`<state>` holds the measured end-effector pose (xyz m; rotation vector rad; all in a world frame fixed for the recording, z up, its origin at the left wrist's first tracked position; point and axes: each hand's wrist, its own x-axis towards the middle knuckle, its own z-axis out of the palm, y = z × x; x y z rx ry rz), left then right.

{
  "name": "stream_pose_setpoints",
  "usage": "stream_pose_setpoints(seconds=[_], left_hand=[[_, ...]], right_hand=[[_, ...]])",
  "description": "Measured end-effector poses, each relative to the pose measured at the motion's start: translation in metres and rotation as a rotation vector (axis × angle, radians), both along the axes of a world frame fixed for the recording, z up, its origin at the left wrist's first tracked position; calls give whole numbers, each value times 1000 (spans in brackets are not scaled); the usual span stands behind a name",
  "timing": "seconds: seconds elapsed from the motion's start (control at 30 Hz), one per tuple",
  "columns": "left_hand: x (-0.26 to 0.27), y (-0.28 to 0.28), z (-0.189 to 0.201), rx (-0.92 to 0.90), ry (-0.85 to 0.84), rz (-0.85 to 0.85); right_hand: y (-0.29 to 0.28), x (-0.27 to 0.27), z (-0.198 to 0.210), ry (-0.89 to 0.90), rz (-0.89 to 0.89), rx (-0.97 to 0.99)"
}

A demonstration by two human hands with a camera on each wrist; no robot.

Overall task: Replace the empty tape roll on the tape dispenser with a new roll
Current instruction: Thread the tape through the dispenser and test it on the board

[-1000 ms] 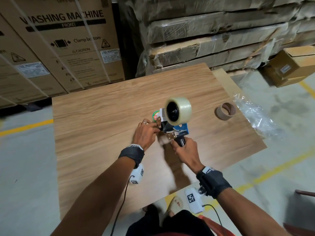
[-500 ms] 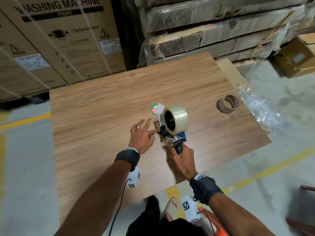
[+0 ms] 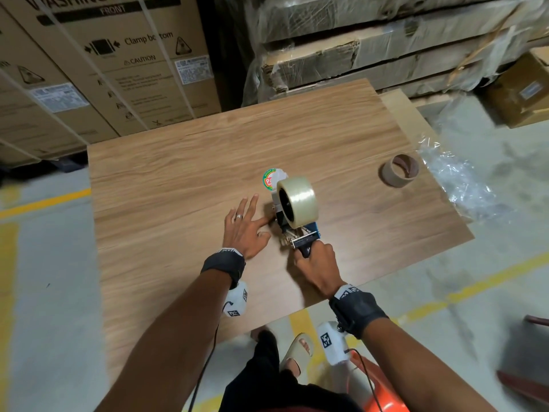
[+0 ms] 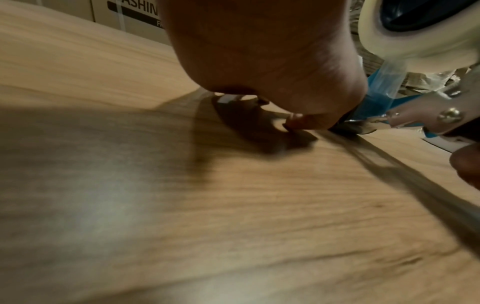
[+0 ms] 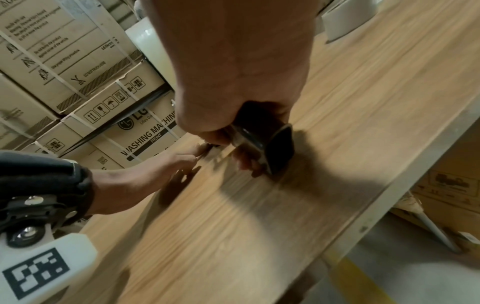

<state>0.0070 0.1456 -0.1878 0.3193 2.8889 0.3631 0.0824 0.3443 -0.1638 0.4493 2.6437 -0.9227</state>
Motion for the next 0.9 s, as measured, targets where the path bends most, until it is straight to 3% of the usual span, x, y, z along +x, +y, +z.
stream_pose_setpoints(seconds=[0.4,0.9], left_hand=[[-2,6,6,-66,-59,11],[3,19,11,-94,-152,-12]], right_hand=[[6,16,3,-30,15,-24],[32,84,9,-16,10,-142]])
